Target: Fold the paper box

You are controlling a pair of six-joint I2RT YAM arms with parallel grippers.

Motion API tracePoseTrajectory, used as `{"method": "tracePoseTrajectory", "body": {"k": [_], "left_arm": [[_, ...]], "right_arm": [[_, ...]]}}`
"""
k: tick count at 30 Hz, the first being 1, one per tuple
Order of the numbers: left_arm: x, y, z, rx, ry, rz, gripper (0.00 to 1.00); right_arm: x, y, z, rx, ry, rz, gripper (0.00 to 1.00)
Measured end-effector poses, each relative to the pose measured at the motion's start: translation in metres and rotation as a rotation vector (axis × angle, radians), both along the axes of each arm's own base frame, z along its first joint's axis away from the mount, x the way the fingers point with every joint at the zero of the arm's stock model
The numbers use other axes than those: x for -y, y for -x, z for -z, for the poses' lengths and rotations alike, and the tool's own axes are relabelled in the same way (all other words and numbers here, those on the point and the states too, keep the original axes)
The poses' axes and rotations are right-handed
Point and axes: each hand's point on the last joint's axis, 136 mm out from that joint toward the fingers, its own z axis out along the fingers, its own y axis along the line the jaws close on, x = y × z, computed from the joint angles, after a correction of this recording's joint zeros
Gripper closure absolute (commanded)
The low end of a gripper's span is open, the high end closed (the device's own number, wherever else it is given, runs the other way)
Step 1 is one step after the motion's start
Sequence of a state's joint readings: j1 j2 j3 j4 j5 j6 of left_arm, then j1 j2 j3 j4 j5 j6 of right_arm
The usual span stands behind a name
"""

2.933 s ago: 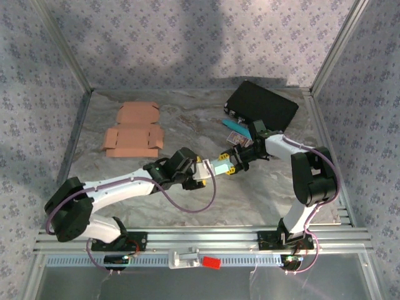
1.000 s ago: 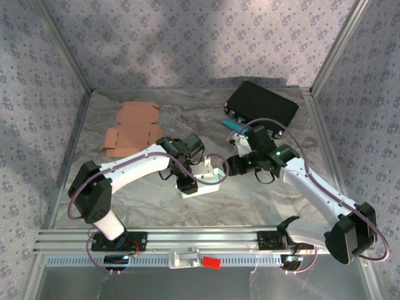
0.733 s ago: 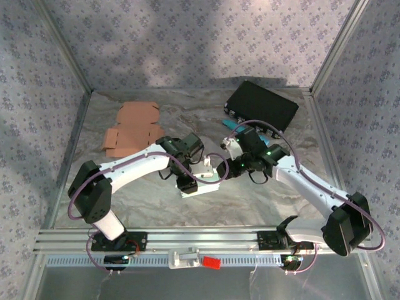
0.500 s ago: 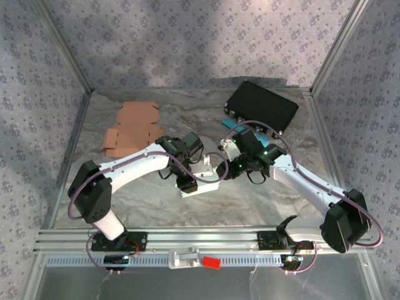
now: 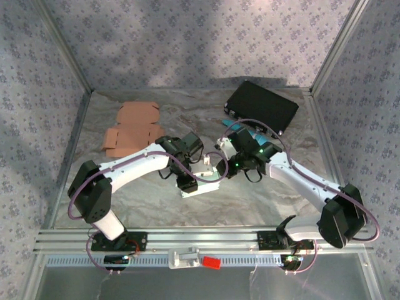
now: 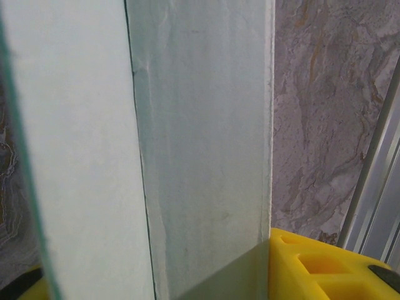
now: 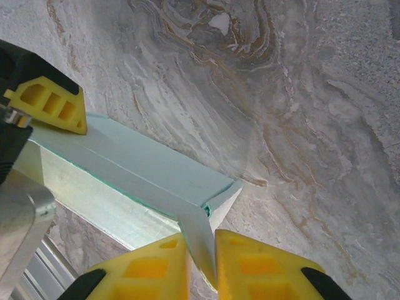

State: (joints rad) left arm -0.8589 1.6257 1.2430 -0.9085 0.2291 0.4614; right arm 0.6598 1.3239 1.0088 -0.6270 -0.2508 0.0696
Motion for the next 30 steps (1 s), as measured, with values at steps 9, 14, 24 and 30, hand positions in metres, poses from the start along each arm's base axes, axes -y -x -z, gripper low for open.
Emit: {"method": "tracePoseTrajectory", "body": {"k": [9, 14, 24, 30], "left_arm": [[0.002, -0.003, 0.001, 0.001, 0.009, -0.007, 0.53], [0.004, -0.005, 0.001, 0.001, 0.017, -0.020, 0.54], [0.008, -0.008, 0.001, 0.004, 0.030, -0.047, 0.55], [0.011, -0.010, 0.001, 0.009, 0.039, -0.057, 0.52]], "right_arm": [[-0.001, 0.000, 0.001, 0.022, 0.044, 0.019, 0.99], [0.000, 0.000, 0.002, 0.004, 0.048, 0.086, 1.00], [0.001, 0.000, 0.001, -0.026, 0.014, 0.290, 1.00], [0.006, 0.004, 0.003, 0.038, -0.016, 0.357, 1.00]]}}
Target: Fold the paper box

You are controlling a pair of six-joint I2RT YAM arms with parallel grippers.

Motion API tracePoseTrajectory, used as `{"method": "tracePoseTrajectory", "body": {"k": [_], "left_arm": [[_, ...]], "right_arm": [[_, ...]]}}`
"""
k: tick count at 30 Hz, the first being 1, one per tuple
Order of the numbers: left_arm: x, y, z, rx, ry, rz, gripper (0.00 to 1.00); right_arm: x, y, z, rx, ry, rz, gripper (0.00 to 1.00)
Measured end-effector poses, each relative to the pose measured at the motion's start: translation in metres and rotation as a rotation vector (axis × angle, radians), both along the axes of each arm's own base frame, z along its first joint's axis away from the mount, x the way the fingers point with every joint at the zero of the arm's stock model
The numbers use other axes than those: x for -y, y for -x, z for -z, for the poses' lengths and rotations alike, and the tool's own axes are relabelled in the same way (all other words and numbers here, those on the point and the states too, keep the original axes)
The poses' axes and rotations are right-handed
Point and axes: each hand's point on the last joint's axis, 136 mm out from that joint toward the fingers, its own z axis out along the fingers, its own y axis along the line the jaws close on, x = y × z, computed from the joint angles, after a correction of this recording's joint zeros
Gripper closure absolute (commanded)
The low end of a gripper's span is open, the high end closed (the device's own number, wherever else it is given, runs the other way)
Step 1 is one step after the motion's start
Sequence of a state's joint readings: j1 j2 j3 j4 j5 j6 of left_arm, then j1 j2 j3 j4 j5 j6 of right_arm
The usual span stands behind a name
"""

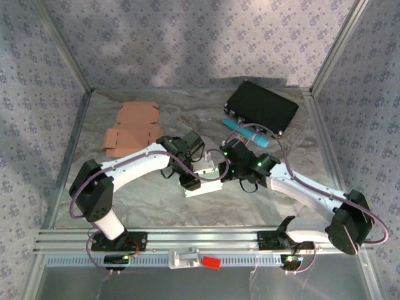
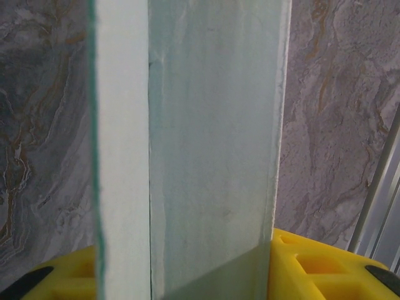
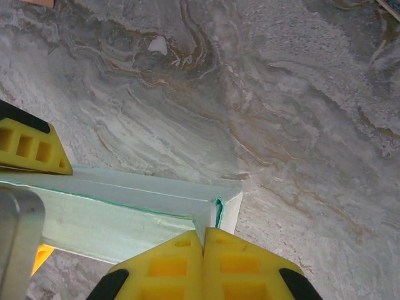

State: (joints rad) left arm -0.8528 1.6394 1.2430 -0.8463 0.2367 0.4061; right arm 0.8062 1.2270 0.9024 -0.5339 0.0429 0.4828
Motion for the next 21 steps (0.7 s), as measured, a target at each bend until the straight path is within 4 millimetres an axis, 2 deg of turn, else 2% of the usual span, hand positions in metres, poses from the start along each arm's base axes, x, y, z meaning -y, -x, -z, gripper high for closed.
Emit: {"method": "tracePoseTrajectory", "body": {"k": [8, 16, 21], "left_arm": [[0.004, -0.013, -0.003, 0.023, 0.026, -0.101, 0.37], [-0.002, -0.010, -0.012, 0.045, 0.077, -0.178, 0.37], [-0.003, -0.010, -0.010, 0.040, 0.077, -0.190, 0.39]], "right_arm": [[0.007, 0.002, 0.002, 0.065, -0.022, 0.059, 1.00], [0.009, 0.003, 0.002, 0.083, -0.032, 0.111, 1.00], [0.008, 0.005, 0.001, 0.085, -0.041, 0.142, 1.00]]}}
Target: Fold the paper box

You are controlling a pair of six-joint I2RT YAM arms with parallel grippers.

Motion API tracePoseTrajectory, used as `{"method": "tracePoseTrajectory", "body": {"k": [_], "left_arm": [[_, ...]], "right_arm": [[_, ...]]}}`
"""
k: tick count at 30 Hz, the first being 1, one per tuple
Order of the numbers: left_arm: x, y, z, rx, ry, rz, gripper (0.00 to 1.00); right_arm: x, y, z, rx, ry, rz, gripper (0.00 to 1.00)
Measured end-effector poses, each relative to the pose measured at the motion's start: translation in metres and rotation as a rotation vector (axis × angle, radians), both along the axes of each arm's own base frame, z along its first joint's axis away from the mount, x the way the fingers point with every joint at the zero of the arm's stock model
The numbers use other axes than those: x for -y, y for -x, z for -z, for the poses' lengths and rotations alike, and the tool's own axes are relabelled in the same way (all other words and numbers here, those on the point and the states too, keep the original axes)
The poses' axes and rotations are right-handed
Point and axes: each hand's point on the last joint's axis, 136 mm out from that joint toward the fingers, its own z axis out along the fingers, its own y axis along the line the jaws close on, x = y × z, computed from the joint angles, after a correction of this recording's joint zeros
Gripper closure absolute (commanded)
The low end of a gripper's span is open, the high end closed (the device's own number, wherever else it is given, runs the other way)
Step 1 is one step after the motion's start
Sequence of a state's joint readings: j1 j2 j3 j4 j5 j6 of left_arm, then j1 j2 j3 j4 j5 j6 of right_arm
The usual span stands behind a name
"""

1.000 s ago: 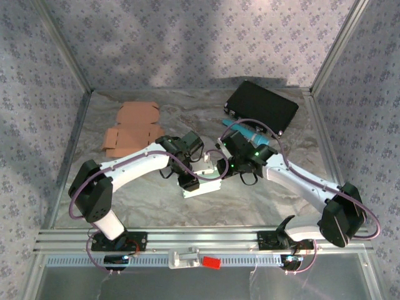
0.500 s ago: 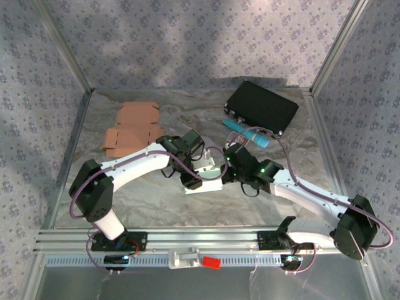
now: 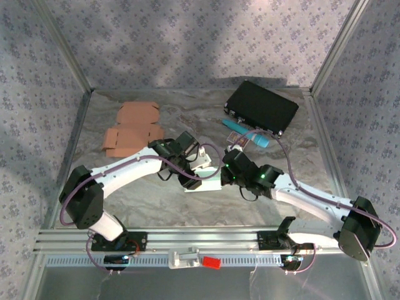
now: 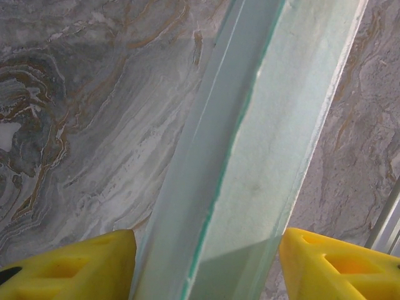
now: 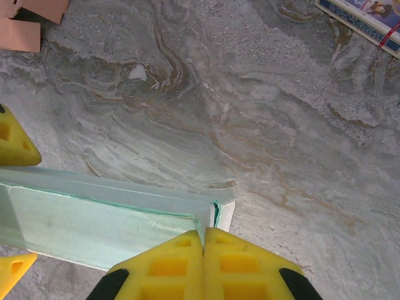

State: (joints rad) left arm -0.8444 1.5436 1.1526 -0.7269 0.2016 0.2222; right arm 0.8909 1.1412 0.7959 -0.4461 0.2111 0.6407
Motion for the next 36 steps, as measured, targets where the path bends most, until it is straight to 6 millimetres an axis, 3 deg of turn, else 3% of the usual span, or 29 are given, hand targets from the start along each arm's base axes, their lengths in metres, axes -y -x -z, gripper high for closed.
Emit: {"method": "tracePoseTrajectory", "body": {"k": [19, 36], "left_arm": [[0.001, -0.002, 0.007, -0.002, -0.018, 0.000, 0.47], [-0.004, -0.025, 0.008, -0.062, 0.009, -0.048, 0.39]], "right_arm": [[-0.003, -0.003, 0.000, 0.035, 0.027, 0.118, 1.00], [-0.008, -0.019, 0.004, 0.079, 0.057, 0.149, 1.00]]}}
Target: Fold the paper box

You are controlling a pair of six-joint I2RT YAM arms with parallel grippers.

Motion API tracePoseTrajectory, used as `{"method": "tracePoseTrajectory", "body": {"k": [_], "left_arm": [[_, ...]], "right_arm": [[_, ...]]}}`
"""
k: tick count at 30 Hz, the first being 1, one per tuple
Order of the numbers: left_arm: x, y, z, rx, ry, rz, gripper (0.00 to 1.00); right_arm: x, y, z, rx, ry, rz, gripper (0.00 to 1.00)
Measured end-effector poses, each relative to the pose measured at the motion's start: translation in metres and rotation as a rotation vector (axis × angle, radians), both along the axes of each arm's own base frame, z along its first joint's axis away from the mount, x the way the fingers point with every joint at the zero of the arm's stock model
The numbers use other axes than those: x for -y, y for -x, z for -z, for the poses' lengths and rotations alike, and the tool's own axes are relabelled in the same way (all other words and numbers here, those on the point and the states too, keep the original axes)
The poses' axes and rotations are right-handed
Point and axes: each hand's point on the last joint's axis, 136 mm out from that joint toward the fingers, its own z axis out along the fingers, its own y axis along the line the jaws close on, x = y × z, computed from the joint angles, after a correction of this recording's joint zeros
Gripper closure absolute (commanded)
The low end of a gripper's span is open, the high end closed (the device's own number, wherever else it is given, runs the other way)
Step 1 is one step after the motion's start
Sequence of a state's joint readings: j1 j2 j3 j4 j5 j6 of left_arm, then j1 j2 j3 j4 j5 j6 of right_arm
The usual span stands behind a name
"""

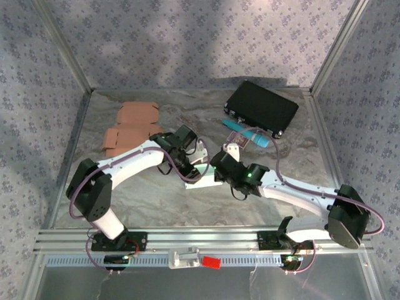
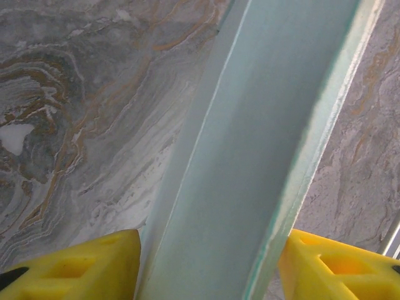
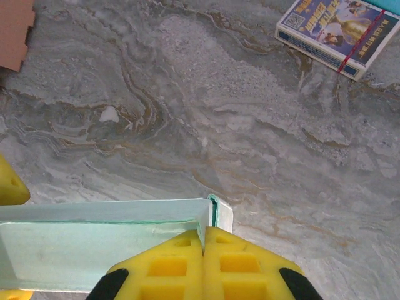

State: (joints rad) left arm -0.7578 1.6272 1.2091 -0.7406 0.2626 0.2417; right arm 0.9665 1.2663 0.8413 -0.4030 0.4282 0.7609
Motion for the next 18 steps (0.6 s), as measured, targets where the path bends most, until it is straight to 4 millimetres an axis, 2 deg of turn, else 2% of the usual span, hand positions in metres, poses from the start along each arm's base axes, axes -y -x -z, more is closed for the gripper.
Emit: {"method": "tracePoseTrajectory", "body": {"k": [9, 11, 12, 13, 18], "left_arm": [[-0.004, -0.005, -0.004, -0.018, 0.019, -0.056, 0.35], [-0.005, -0.006, -0.009, -0.016, 0.034, -0.073, 0.34], [-0.005, -0.006, -0.012, -0.016, 0.042, -0.080, 0.28], [-0.005, -0.005, -0.016, -0.014, 0.056, -0.093, 0.27], [-0.011, -0.004, -0.032, -0.001, 0.120, -0.153, 0.27]], "right_arm": [[-0.002, -0.002, -0.001, 0.024, 0.006, -0.026, 1.00], [-0.002, -0.002, 0.000, 0.025, 0.012, -0.031, 1.00], [-0.002, -0.002, 0.000, 0.025, 0.014, -0.033, 1.00], [-0.003, -0.001, 0.001, 0.024, 0.017, -0.036, 1.00], [-0.006, 0.000, 0.001, 0.027, 0.021, -0.048, 1.00]]}}
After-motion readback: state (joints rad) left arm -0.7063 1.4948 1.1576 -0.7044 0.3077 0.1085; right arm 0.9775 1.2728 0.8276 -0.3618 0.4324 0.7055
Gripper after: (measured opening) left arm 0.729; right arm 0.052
